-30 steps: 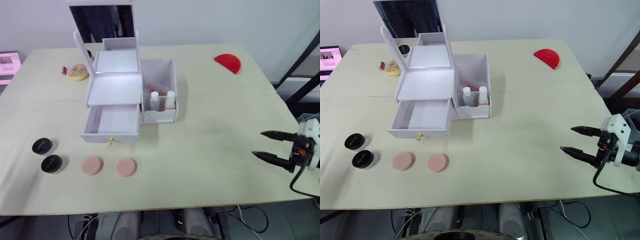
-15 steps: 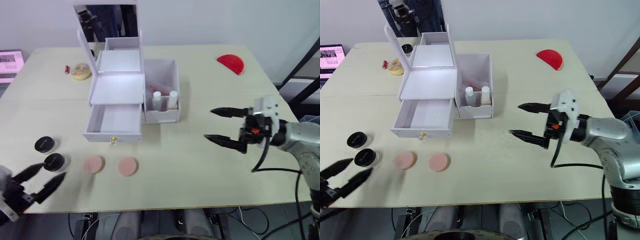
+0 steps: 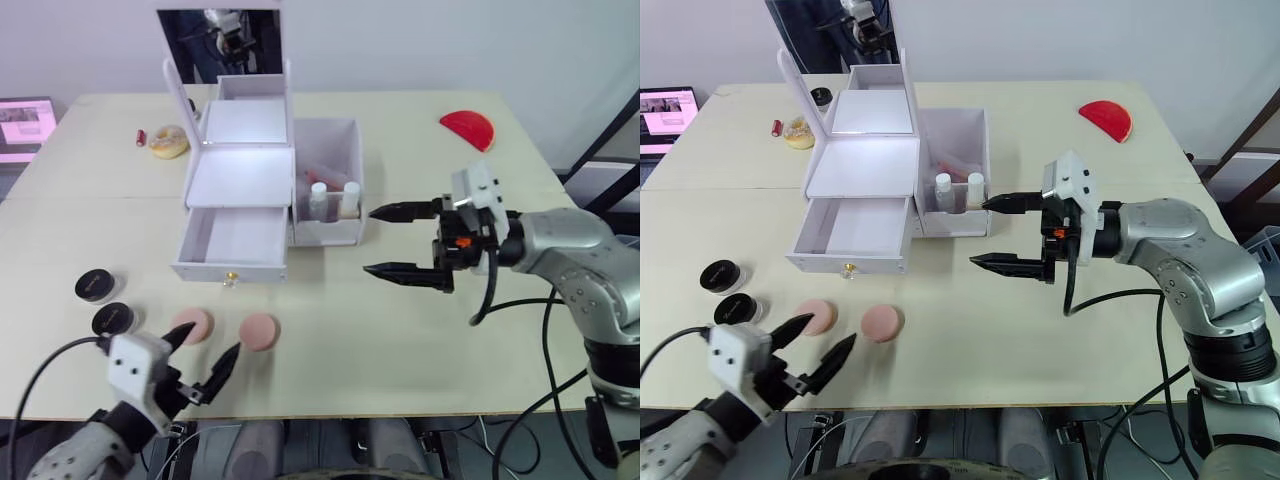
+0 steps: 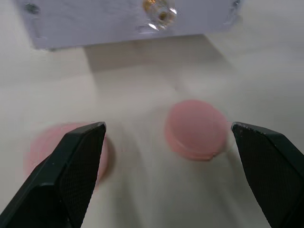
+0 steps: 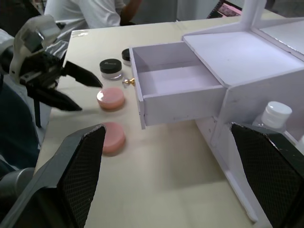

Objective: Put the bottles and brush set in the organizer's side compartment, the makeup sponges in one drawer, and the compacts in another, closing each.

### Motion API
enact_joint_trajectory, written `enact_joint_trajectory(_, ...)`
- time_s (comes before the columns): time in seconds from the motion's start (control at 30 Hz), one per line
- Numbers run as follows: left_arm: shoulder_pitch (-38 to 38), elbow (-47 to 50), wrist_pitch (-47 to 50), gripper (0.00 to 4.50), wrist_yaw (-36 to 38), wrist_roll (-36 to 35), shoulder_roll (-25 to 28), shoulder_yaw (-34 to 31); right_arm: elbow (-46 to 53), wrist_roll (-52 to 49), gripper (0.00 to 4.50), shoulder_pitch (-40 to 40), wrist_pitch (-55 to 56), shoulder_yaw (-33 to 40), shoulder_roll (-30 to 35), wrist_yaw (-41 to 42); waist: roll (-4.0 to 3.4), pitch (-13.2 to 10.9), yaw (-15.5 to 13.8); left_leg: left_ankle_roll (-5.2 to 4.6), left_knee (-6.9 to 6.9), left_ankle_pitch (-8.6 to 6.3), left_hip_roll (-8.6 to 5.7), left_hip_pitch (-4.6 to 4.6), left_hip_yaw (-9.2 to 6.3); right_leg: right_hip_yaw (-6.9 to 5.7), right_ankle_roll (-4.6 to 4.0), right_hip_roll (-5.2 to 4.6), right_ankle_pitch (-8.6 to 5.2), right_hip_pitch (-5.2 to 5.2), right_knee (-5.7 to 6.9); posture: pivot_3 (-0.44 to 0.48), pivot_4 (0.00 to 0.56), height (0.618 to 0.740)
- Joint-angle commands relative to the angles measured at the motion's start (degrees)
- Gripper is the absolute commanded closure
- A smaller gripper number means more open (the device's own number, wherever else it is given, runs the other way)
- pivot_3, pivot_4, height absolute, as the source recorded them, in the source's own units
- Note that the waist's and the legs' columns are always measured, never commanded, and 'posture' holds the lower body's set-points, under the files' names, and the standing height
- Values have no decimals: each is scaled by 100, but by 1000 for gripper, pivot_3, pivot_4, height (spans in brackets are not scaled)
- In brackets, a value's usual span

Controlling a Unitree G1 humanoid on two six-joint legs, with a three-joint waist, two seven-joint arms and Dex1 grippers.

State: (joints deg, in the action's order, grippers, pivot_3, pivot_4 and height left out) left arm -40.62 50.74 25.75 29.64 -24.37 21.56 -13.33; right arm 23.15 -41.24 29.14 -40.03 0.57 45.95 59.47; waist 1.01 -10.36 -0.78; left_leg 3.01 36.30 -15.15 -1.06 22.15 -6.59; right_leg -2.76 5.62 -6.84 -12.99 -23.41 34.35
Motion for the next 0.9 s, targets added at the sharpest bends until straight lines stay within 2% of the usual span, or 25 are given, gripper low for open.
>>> enact_joint_trajectory(0.03, 177, -77, -166, 48, -57, 294, 116, 320, 46, 71, 0, 60, 123, -2, -32, 25, -3, -1, -4, 0, 0, 0, 0, 0, 0, 0, 0, 0, 0, 0, 0, 0, 150, 739)
enact_joint_trajectory(0.17, 428, -254, -246, 48, -150, 687, 269, 581, 9, 115, 0, 71, 152, -2, -9, 19, -3, -1, 2, -1, 2, 0, 1, -3, -1, 0, 0, 2, 0, 0, 6, 0, 150, 739)
enact_joint_trajectory(0.33, 992, -313, 45, 48, -369, 923, 265, 1287, 8, 147, 0, 104, 125, 39, 62, 12, -4, 1, -3, -1, 4, 1, 0, -3, -1, 1, 2, 2, 1, 1, 8, 0, 150, 739)
enact_joint_trajectory(0.53, 1687, -576, 571, 48, -680, 976, 221, 1449, 79, 89, 0, 183, -12, 81, 95, -41, -8, 3, 4, -2, 3, 1, 0, -8, -3, 1, 5, 3, 3, 1, 19, 0, 150, 739)
enact_joint_trajectory(0.9, 1534, -434, 1230, 48, -629, 650, 344, 1370, 161, 75, 0, 185, -153, 157, 120, -99, -10, 4, 5, -2, 4, 1, 0, -13, -3, 4, 5, 4, 2, 1, 24, 0, 150, 739)
